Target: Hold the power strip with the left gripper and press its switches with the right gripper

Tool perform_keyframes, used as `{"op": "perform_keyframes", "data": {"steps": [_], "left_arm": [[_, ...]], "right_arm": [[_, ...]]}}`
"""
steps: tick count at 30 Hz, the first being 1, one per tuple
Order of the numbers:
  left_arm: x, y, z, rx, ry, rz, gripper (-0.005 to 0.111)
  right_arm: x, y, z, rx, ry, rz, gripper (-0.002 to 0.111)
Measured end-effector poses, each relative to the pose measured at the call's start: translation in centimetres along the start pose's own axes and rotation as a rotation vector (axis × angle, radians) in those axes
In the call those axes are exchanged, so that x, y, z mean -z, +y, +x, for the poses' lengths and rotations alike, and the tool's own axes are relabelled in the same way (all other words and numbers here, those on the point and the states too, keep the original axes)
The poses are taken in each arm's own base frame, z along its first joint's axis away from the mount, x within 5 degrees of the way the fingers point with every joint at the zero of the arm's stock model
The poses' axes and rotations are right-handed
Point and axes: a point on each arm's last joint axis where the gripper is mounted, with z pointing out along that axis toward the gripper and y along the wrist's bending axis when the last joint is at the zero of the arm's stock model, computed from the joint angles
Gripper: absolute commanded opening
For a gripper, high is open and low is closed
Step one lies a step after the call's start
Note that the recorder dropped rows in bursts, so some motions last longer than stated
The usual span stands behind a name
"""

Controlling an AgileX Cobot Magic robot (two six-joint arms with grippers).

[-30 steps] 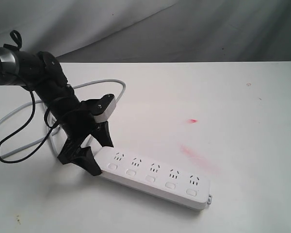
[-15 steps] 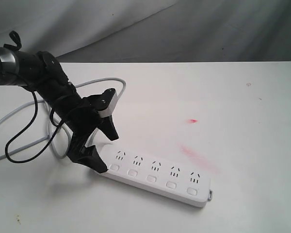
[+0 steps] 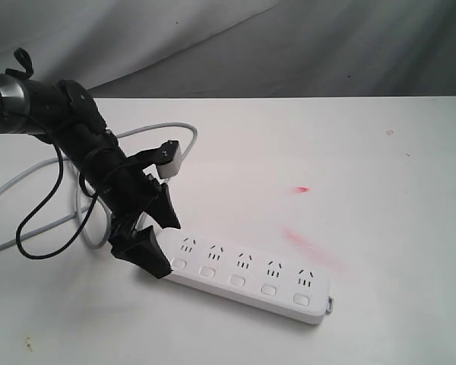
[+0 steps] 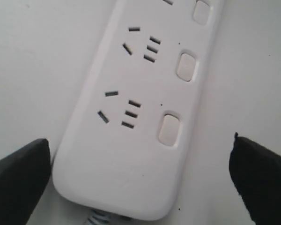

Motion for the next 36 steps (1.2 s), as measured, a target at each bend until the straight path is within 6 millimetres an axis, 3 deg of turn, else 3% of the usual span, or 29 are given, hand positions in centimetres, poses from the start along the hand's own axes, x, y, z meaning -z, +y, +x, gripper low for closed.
{"op": "perform_keyframes", "data": {"steps": [21, 24, 29, 32, 36], "left_arm": [[0.3, 0.7, -0.4, -0.003, -0.024, -0.073, 0.096], [1.9, 0.8, -1.6, -0.023, -0.037, -0.129, 0.096], [7.2, -0.8, -4.7, -0.050, -0.068, -0.274, 0.095], [10.2, -2.8, -6.0, -0.045, -0.075, -0.358, 0.082], [13.5, -5.9, -6.7, -0.078, -0.023, -0.440, 0.038]], "right_arm": [[0.0, 0.0, 0.0, -0.002, 0.000, 0.000, 0.000], [0.0, 0.0, 0.0, -0.004, 0.000, 0.000, 0.000], [0.0, 0.0, 0.0, -0.004, 0.000, 0.000, 0.000], [0.0, 0.0, 0.0, -0.004, 0.000, 0.000, 0.000], [0.0, 0.0, 0.0, -0.004, 0.000, 0.000, 0.000]]}}
